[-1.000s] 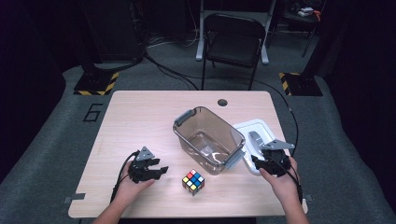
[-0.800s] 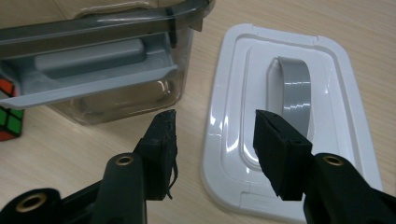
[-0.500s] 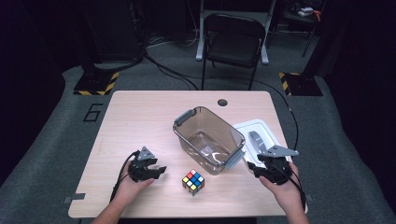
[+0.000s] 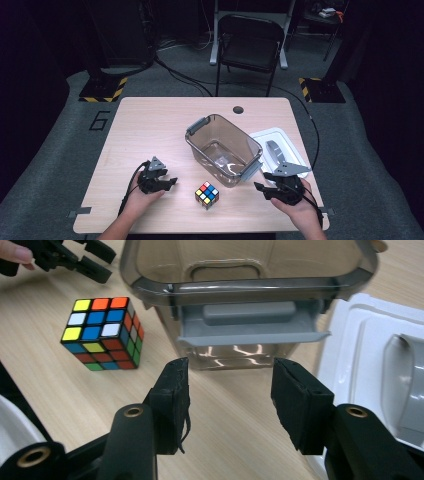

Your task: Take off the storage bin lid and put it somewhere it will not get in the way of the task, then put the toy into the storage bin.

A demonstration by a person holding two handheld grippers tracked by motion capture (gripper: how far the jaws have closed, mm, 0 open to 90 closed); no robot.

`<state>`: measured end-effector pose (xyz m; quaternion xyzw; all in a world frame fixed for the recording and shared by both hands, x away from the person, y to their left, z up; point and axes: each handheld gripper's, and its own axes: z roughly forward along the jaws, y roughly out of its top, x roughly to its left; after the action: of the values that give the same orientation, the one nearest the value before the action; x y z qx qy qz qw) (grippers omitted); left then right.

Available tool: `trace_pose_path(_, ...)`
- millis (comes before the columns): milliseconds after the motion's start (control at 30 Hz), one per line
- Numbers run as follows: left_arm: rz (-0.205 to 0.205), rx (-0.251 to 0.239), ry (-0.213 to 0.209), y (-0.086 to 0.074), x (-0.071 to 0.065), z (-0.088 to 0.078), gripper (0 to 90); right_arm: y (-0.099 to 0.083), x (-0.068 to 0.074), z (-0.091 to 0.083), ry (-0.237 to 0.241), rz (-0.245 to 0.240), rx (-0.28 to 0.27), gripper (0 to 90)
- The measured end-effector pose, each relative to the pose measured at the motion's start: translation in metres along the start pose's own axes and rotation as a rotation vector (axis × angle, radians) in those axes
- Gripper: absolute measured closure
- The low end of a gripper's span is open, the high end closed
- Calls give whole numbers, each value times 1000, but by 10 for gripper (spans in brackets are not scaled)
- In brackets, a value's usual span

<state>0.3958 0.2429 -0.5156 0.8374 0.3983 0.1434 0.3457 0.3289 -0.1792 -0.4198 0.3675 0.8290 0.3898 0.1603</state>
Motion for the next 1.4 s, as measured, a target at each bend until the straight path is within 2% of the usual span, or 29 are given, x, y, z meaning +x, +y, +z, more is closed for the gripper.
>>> trace_pose_path(133,-2,11,4,0,0,1,434,2,6,2,16,-24,0,496)
trace_pose_path(600,-1,-18,12,-2,-1,4,413,12,29,3,88,-70,-26,483)
trace_pose_path(667,3,-8,7,-2,-1,3,412,13,32,4,92,-72,-27,481)
trace_pose_path(767,5,-14,18,-2,-2,3,411,14,36,7,102,-85,-25,478)
trace_pose_path(1033,3,-15,17,-2,-3,4,411,15,44,14,115,-99,-22,464)
trace_pose_path(1133,22,-7,23,-2,-3,3,410,15,46,16,123,-106,-21,459)
trace_pose_path(1400,23,-21,27,-4,-4,4,402,17,56,26,153,-127,-11,433)
